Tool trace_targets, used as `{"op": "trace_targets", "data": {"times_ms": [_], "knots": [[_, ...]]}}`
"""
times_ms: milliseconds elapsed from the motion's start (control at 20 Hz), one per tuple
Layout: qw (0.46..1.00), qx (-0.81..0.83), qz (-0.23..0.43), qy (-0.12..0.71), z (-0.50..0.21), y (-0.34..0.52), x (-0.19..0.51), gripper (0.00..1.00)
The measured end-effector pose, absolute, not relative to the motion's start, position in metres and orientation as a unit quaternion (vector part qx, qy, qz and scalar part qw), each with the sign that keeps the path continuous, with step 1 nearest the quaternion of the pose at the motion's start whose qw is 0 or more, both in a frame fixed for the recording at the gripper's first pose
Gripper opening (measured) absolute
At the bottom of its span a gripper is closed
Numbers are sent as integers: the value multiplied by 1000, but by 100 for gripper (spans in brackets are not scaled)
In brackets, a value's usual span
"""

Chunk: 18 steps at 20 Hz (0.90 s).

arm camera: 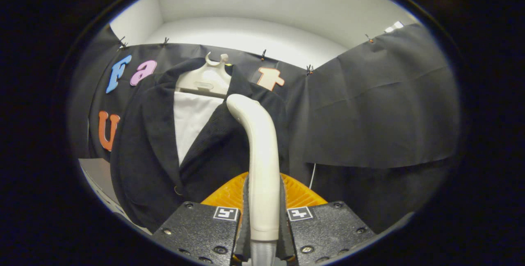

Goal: Iron the clothes twice with a garment steamer, once on the left side and once on the right side.

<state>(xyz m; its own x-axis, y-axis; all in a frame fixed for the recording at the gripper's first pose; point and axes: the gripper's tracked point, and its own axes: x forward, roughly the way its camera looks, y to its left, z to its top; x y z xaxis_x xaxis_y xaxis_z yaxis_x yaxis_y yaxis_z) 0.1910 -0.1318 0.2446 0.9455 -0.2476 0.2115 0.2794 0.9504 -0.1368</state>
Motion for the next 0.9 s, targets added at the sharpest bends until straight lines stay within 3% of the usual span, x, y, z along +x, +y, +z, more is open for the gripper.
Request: {"op": "trace_targets", "data": {"times_ms": [900], "knots": [[985, -114, -129, 9, 118, -115, 151, 30]]}}
